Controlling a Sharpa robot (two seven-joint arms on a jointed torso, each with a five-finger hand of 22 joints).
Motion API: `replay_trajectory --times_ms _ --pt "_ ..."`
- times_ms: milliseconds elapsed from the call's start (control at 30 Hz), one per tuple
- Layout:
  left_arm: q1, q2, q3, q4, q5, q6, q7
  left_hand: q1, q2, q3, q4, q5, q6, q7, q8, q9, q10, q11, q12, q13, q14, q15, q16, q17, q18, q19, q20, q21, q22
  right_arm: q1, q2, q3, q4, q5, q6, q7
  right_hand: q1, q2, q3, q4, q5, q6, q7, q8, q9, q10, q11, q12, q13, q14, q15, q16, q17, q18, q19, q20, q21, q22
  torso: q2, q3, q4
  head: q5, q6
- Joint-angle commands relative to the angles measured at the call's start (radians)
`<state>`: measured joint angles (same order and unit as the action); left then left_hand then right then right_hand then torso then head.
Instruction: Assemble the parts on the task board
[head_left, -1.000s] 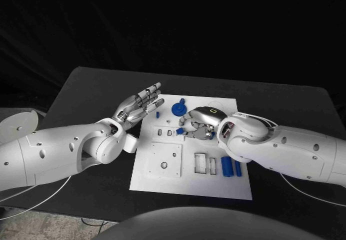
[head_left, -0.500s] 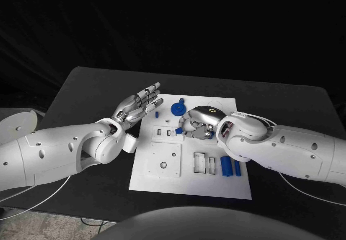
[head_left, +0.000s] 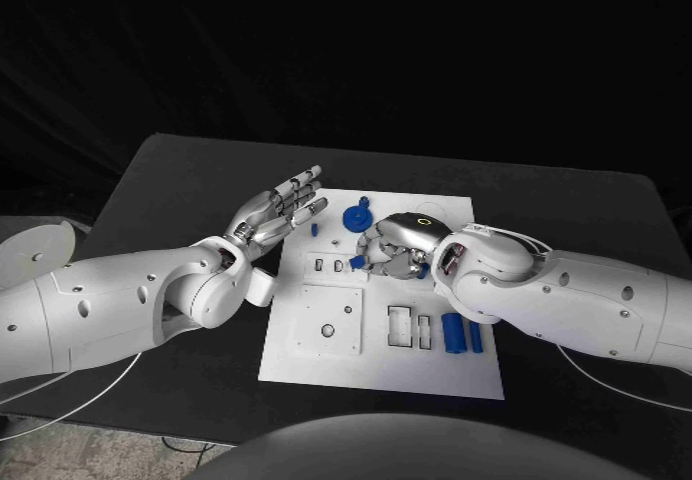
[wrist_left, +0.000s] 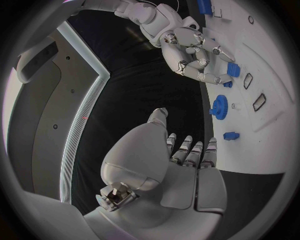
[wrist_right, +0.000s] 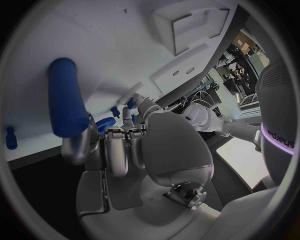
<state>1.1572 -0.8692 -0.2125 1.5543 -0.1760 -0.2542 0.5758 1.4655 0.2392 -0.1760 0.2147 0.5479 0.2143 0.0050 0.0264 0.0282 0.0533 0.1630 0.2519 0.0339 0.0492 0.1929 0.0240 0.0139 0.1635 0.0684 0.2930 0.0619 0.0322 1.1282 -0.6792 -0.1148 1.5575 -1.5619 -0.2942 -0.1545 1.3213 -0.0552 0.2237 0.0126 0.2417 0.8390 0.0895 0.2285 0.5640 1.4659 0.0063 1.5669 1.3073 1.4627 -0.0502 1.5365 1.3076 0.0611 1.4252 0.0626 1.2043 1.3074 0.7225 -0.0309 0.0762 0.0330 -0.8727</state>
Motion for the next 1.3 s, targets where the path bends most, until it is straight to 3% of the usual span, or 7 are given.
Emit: replay_trajectory --times_ms 33,667,767,933,1033,1233,1300 --pt "0.0 0.001 0.0 0.003 0.001 0.017 0.008 0.011 -0.001 0.0 -0.004 0.004 -0.001 0.007 0.003 0.001 0.0 0.005 0.004 0.001 0.002 0.003 0.006 0.001 0.002 0.005 0.0 0.006 0.001 -0.002 0.0 -0.001 -0.001 -0.009 0.015 0.007 -0.009 -0.001 -0.004 0.0 -0.003 -0.009 0.0 0.005 0.002 0.105 -0.004 0.004 0.263 0.097 -0.006 -0.002 0.24 0.015 0.0 -0.008 -0.004 0.163 0.0 0.0 0.0007 -0.001 0.0" --pt "0.0 -0.015 0.001 0.019 -0.063 -0.036 0.087 0.024 -0.008 0.014 -0.028 0.02 0.035 0.02 0.009 0.005 0.024 0.007 0.044 0.006 0.026 -0.014 0.021 0.007 0.008 0.037 -0.001 0.031 0.012 0.009 -0.054 0.0 0.045 0.002 -0.054 0.01 -0.038 0.007 -0.006 0.022 0.139 0.002 -0.005 0.036 0.03 0.105 -0.009 0.004 0.263 0.101 -0.011 0.01 0.248 0.012 0.009 -0.013 0.011 0.168 -0.002 -0.0014 0.0015 0.004 0.0" --pt "0.0 -0.022 0.001 0.026 -0.097 -0.073 0.124 0.027 -0.019 0.021 -0.038 0.035 0.079 0.029 0.014 0.009 0.091 0.016 0.161 0.021 0.118 -0.039 0.073 0.03 0.018 0.11 -0.007 0.085 0.035 0.017 -0.068 0.001 0.06 0.002 -0.055 0.006 -0.044 0.007 -0.003 0.026 0.163 -0.001 -0.005 0.037 0.032 0.105 -0.009 0.004 0.263 0.101 -0.011 0.011 0.248 0.012 0.009 -0.013 0.012 0.168 -0.002 -0.0018 0.0 0.003 0.0" --pt "0.0 -0.042 0.001 0.043 -0.15 -0.136 0.182 0.044 -0.045 0.039 -0.029 0.065 0.22 0.059 0.037 0.024 0.28 0.021 0.398 0.07 0.449 -0.048 0.304 0.135 0.017 0.392 -0.042 0.284 0.121 0.024 -0.082 0.001 0.077 0.002 -0.046 0.001 -0.046 0.007 -0.002 0.027 0.168 -0.001 -0.005 0.037 0.033 0.105 -0.009 0.004 0.263 0.101 -0.011 0.012 0.248 0.011 0.01 -0.013 0.013 0.168 -0.001 -0.0011 0.0006 -0.001 0.0" --pt "-0.001 -0.057 0.002 0.053 -0.197 -0.183 0.213 0.062 -0.071 0.053 -0.018 0.079 0.498 0.089 0.104 0.062 0.403 -0.002 0.519 0.126 0.583 -0.071 0.473 0.218 0.015 0.536 -0.071 0.401 0.178 0.026 -0.085 0.001 0.079 0.001 -0.033 -0.002 -0.047 0.008 -0.002 0.028 0.169 -0.002 -0.005 0.037 0.033 0.105 -0.009 0.004 0.263 0.101 -0.011 0.011 0.248 0.012 0.009 -0.013 0.011 0.168 -0.001 -0.0009 0.0025 -0.002 0.0" --pt "-0.001 -0.083 0.002 0.069 -0.241 -0.247 0.229 0.093 -0.123 0.084 0.042 0.088 0.626 0.128 0.185 0.086 0.583 -0.056 0.892 0.373 0.706 -0.109 1.062 0.585 0.009 0.674 -0.128 0.777 0.41 0.026 -0.087 0.001 0.079 0.001 -0.02 -0.003 -0.049 0.008 -0.002 0.03 0.171 -0.004 -0.005 0.036 0.033 0.105 -0.009 0.004 0.263 0.1 -0.011 0.01 0.247 0.012 0.008 -0.013 0.01 0.167 -0.001 0.0006 0.0006 0.004 0.0" --pt "-0.001 -0.088 0.002 0.071 -0.252 -0.255 0.219 0.1 -0.131 0.1 0.07 0.086 0.633 0.133 0.198 0.088 0.753 -0.073 1.006 0.58 0.845 -0.132 1.217 0.774 0.0 0.721 -0.134 0.905 0.52 0.026 -0.086 0.001 0.078 0.002 -0.018 -0.002 -0.049 0.008 -0.002 0.03 0.171 -0.004 -0.005 0.036 0.033 0.105 -0.009 0.004 0.263 0.1 -0.011 0.01 0.247 0.012 0.008 -0.013 0.01 0.167 -0.001 0.0009 0.0009 0.005 0.0"
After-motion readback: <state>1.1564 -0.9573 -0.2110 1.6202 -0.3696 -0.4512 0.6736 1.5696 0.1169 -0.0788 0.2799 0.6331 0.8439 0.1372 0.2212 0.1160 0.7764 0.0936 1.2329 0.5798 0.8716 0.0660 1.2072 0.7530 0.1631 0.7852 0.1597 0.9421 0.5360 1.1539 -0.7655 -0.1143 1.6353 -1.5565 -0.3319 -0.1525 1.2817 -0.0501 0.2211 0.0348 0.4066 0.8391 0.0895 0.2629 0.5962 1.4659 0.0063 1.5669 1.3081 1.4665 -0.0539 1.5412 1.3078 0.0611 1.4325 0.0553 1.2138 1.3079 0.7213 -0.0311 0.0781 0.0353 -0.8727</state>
